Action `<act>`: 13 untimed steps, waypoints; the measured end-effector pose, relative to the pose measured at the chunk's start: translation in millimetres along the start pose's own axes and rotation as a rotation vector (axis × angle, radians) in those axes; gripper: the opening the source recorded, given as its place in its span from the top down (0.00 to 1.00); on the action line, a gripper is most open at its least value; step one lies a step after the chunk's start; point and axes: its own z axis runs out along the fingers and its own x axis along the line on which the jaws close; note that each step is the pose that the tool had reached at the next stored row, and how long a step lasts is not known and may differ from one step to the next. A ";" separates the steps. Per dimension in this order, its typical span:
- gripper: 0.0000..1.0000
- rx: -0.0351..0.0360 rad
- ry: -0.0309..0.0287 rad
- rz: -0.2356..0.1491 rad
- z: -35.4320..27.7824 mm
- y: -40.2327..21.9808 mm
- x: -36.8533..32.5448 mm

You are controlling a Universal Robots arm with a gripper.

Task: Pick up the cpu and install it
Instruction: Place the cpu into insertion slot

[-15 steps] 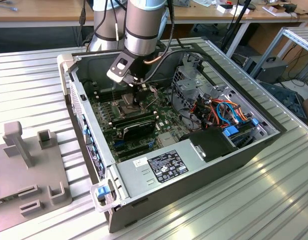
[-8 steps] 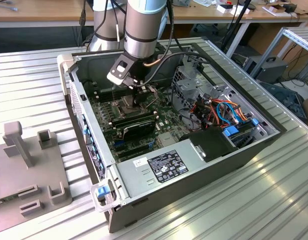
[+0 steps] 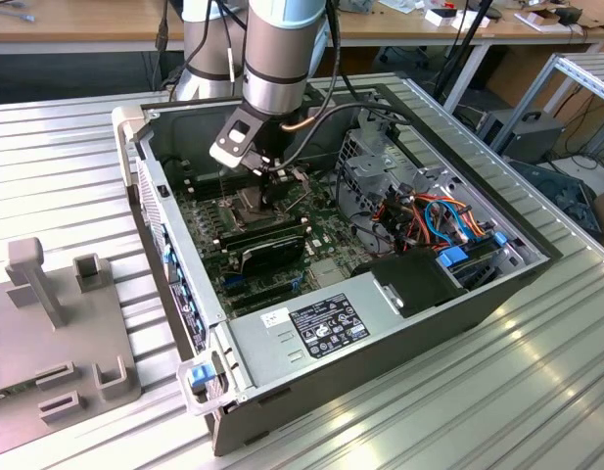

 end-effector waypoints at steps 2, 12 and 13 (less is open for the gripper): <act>0.46 0.0001 -0.0003 -0.001 0.0 -0.1 0.0; 0.46 0.0007 -0.0001 -0.005 11.9 -1.1 -0.2; 0.46 0.0009 -0.0001 -0.007 13.9 -1.2 -0.2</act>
